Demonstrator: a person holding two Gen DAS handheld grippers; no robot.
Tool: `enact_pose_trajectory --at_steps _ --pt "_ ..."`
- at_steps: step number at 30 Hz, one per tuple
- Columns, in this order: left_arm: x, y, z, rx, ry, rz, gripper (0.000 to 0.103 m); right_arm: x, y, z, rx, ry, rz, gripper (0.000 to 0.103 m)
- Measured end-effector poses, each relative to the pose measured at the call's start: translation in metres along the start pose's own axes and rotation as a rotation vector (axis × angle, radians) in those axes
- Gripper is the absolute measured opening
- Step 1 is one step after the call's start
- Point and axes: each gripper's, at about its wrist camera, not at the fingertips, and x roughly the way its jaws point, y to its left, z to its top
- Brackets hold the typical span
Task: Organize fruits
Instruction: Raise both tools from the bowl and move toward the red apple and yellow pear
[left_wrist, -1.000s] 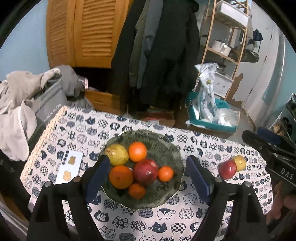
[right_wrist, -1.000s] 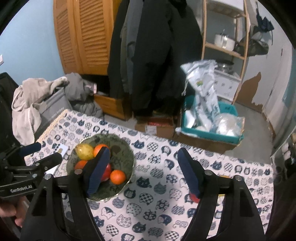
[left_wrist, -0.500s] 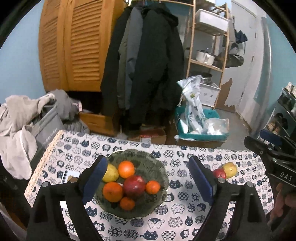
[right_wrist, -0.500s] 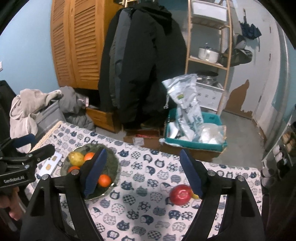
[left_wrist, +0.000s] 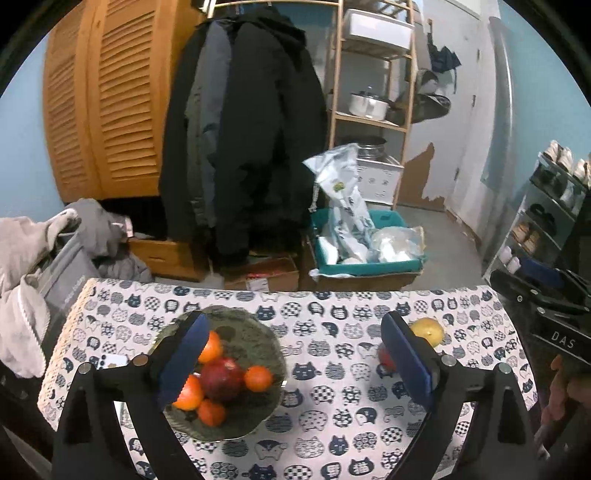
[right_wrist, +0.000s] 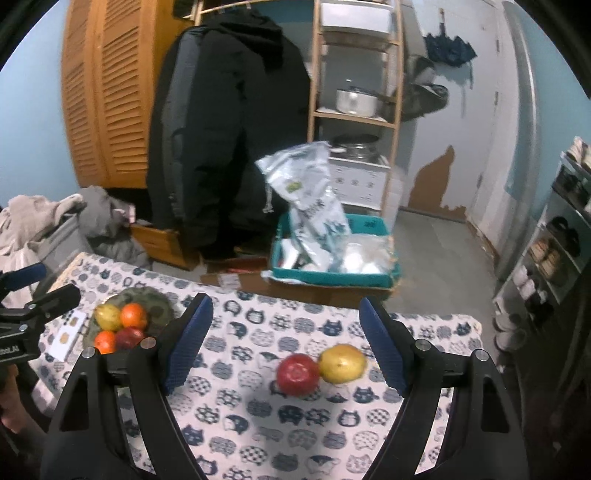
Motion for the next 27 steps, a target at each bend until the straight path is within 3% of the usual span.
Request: enact_pose_trajectory --at_steps 12,27 --pt "0.023 -0.055 -0.001 0.079 0.044 -0.044 0.095 -0.003 -0.05 -0.018 0.058 0.025 -0.084 0.081" --pt "0.065 -0.088 -0.011 0.102 0.143 -0.088 0.095 0.014 -0.086 -0.038 0.113 0.093 -0.126 0.081"
